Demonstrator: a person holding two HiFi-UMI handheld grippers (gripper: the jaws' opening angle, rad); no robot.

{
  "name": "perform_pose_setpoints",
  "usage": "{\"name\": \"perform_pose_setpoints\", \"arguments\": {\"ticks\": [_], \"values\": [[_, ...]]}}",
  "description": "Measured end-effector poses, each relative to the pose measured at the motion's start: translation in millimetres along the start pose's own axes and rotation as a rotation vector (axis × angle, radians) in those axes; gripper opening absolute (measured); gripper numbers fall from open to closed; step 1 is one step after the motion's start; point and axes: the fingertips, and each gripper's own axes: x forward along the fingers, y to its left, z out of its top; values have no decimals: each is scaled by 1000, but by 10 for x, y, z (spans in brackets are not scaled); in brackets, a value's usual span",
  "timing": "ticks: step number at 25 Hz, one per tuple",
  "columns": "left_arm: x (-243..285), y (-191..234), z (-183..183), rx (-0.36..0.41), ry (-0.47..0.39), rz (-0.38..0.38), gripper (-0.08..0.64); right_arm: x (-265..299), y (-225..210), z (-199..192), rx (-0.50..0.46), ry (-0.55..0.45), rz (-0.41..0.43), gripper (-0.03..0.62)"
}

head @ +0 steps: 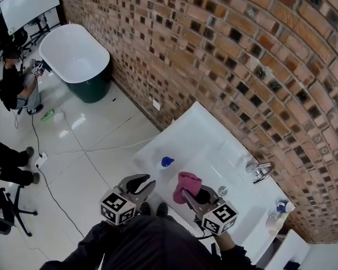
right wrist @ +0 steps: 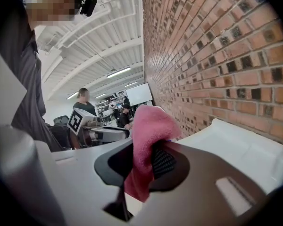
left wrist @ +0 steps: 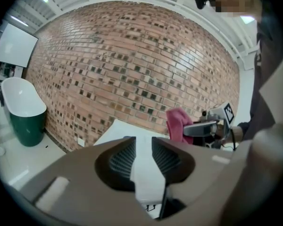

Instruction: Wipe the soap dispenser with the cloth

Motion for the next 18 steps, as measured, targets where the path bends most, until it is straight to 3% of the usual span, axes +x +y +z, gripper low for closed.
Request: {"name": "perform_pose_setpoints", "arguments": {"ticks": [18], "values": [[-52, -33, 22, 4, -9, -17, 100, -7, 102, 40, -20, -7, -8, 71]]}}
